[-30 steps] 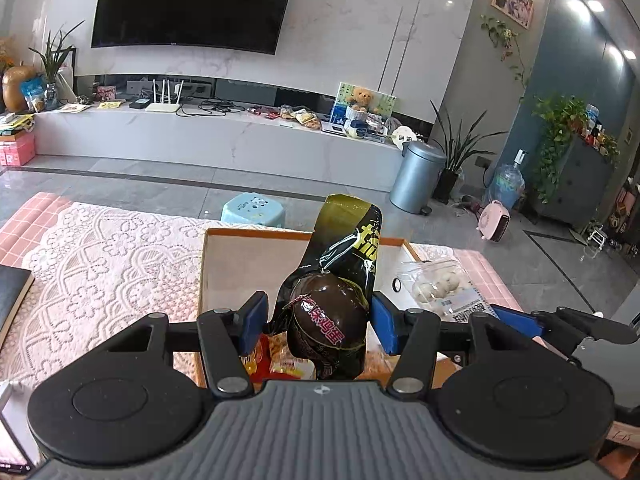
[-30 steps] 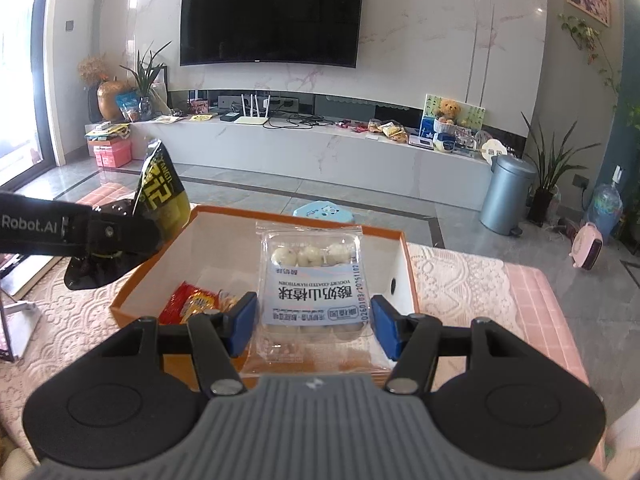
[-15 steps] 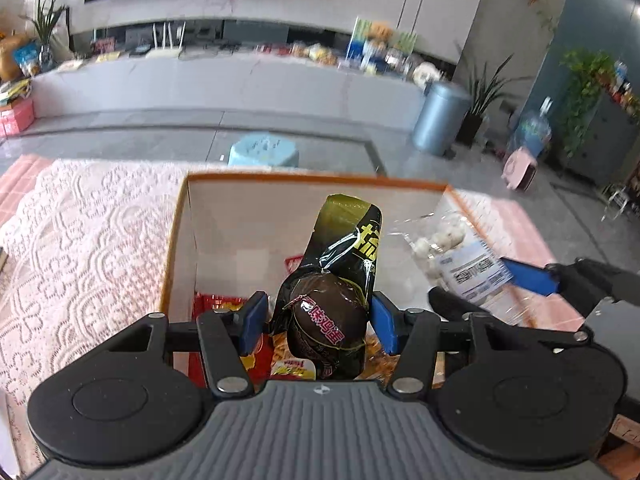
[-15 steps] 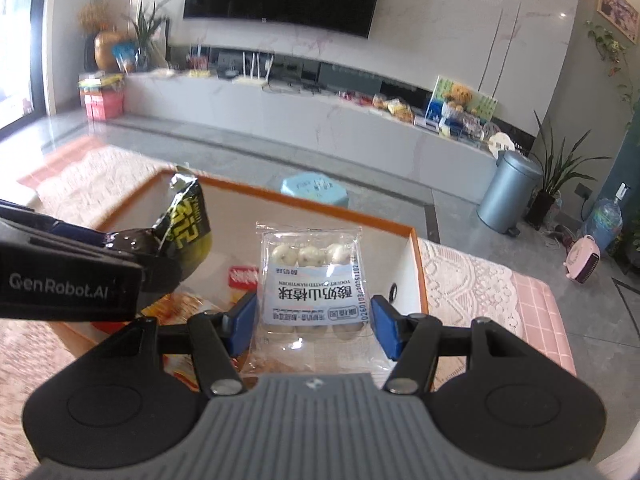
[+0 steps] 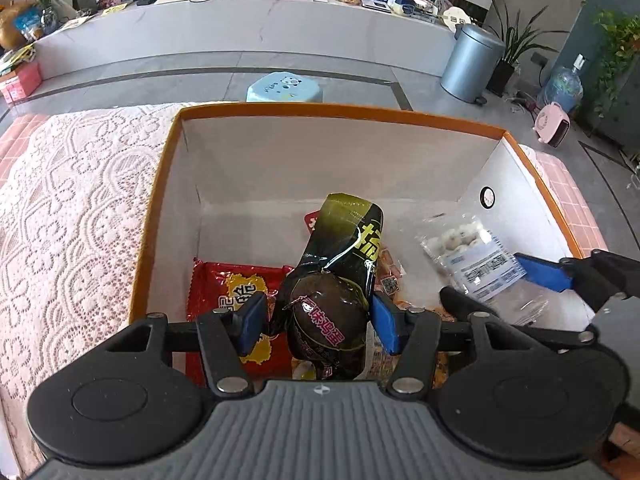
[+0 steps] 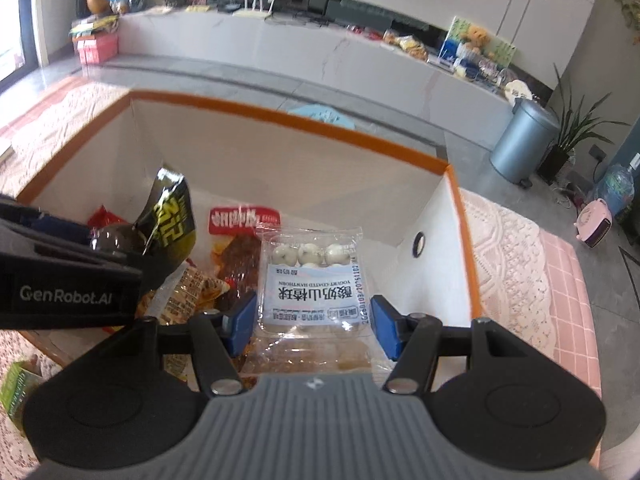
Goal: Organize snacks
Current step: 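Lower both packets into the box and open both tools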
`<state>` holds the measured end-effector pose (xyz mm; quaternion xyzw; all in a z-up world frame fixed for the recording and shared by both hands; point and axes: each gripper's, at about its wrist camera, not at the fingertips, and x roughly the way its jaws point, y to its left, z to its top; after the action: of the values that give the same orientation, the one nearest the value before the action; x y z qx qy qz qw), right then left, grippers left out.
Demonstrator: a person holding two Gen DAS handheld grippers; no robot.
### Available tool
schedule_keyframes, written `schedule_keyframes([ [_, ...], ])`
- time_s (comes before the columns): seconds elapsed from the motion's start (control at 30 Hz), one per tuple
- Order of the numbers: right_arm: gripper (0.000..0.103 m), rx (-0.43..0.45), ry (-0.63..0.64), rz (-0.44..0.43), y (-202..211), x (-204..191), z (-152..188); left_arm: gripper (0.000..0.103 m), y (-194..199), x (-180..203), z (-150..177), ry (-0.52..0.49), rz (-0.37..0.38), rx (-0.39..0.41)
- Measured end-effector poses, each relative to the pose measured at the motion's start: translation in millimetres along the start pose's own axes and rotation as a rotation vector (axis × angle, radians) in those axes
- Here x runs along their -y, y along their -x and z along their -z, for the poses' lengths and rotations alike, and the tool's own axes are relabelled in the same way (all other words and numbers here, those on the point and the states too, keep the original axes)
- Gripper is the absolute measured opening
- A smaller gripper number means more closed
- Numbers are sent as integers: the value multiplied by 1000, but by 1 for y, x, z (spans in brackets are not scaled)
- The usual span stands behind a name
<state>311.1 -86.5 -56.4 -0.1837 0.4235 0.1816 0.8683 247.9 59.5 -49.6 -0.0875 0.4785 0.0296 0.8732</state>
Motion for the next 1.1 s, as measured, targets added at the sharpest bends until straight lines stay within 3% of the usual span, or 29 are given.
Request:
schedule_keyframes([
  [0.37,59,-108,22,-18,-25,-2,-5,66,-19,14,-9,-32,61,-47],
  [0.8,58,-125,1,-26,-31,7,-9,72,-27,17,-13,-12,68,-83],
  [0.97,60,-113,0,-10,-26,7,-11,75,-26,15,-13,-1,61,-85],
  [1.1,70,-112,-1,1,-22,7,-12,78,-20,16,-13,-15,48,-71],
])
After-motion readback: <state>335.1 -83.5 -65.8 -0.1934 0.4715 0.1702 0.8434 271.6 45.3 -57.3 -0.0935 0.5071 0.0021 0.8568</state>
